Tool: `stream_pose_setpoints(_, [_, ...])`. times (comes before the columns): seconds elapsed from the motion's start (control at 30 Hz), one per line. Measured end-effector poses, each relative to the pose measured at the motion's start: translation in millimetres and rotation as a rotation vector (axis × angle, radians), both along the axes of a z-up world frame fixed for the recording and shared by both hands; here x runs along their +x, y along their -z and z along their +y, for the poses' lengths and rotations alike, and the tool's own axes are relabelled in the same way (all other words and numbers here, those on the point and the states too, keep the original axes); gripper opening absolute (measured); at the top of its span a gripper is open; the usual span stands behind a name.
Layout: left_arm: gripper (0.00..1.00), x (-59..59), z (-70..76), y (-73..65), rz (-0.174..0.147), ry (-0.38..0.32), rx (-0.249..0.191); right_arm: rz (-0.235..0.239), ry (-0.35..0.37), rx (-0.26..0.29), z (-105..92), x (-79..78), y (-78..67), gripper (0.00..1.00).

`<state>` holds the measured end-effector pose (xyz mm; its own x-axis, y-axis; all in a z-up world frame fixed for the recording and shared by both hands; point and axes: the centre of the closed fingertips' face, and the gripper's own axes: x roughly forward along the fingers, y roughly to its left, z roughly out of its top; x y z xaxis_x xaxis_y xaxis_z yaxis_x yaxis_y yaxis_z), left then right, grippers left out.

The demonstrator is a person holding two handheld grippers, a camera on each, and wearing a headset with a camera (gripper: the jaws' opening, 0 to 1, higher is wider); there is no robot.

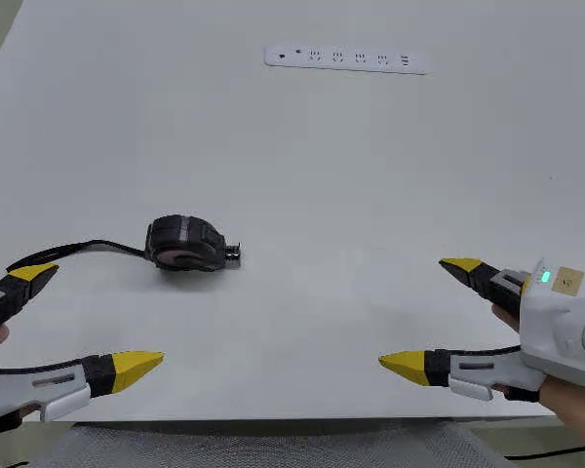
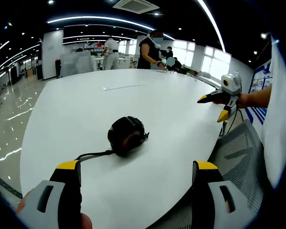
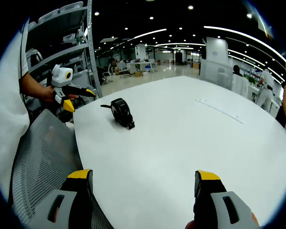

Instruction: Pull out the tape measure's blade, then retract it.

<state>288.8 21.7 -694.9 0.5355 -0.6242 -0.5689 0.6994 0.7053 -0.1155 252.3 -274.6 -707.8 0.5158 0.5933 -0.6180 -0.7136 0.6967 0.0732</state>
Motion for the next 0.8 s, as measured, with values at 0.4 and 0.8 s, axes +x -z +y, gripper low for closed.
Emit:
stream_pose_setpoints(0.4, [0.99,-4.5,7.4,1.8,-0.019,0.028,0.058,0.012,0.045,-0.006,-17.2,-6.7,2.5,0.89])
stream_pose_setpoints(0.8, [0.99,-0.6,13.1,0.3,-0.016,0.008,0.044,0.013,0.059,-0.015,-26.6,-9.0,4.0,0.89])
